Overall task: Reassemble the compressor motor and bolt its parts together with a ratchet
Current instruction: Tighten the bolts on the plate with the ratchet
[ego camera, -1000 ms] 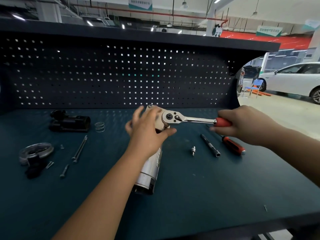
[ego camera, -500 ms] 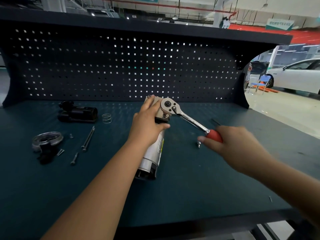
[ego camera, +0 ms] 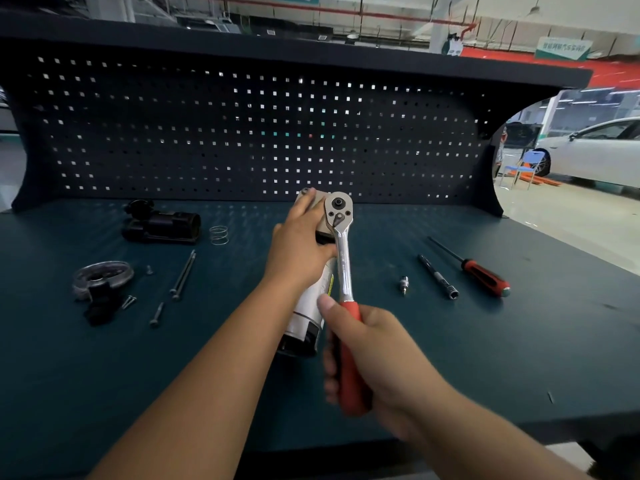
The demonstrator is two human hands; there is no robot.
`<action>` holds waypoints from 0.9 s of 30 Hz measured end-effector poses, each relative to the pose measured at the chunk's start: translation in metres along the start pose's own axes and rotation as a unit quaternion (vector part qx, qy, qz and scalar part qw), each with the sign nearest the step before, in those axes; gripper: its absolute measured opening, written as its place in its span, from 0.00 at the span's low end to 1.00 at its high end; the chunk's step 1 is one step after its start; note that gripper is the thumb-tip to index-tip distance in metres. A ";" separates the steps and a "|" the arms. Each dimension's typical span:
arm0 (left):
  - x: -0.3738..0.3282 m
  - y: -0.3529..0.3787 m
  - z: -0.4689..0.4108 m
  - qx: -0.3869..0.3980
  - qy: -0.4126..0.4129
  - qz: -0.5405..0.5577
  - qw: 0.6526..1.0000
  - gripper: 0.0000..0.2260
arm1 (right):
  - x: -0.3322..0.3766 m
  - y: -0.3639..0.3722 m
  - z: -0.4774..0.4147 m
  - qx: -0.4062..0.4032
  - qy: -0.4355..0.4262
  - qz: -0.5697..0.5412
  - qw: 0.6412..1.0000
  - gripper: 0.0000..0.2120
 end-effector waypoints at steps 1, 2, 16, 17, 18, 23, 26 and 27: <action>-0.001 -0.001 0.000 -0.003 0.007 0.001 1.000 0.26 | -0.001 0.009 0.000 0.007 0.001 -0.030 1.000 0.18; -0.002 0.000 0.000 -0.003 0.012 0.008 1.000 0.27 | -0.002 0.017 0.000 0.010 0.001 -0.057 0.998 0.18; -0.012 -0.006 0.002 -0.055 0.072 -0.064 0.994 0.20 | 0.001 0.049 -0.002 0.028 0.008 -0.198 0.980 0.19; -0.015 -0.009 0.004 -0.071 0.073 -0.008 0.995 0.16 | 0.001 0.048 -0.002 0.033 0.008 -0.190 0.981 0.19; -0.016 -0.011 0.006 -0.072 0.064 0.053 0.994 0.12 | 0.001 0.046 -0.001 0.039 0.008 -0.179 0.983 0.19; -0.019 -0.011 0.008 -0.050 0.047 0.093 0.993 0.08 | 0.007 0.026 0.006 0.055 0.001 -0.107 0.993 0.21; -0.025 -0.012 0.011 -0.092 0.031 0.103 0.990 0.12 | 0.011 0.019 0.011 0.069 0.011 -0.086 0.994 0.21; -0.026 -0.010 0.011 -0.098 0.021 0.115 0.988 0.14 | 0.011 0.018 0.012 0.075 0.016 -0.077 0.994 0.21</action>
Point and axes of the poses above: each hand's wrist, its own z-axis away from the middle knuckle, its own y-axis out of the palm, x = y × z, the point moved 6 cm from there along -z, towards the middle knuckle, and after that the axes turned 6 degrees about -x, right-handed, at the moved point
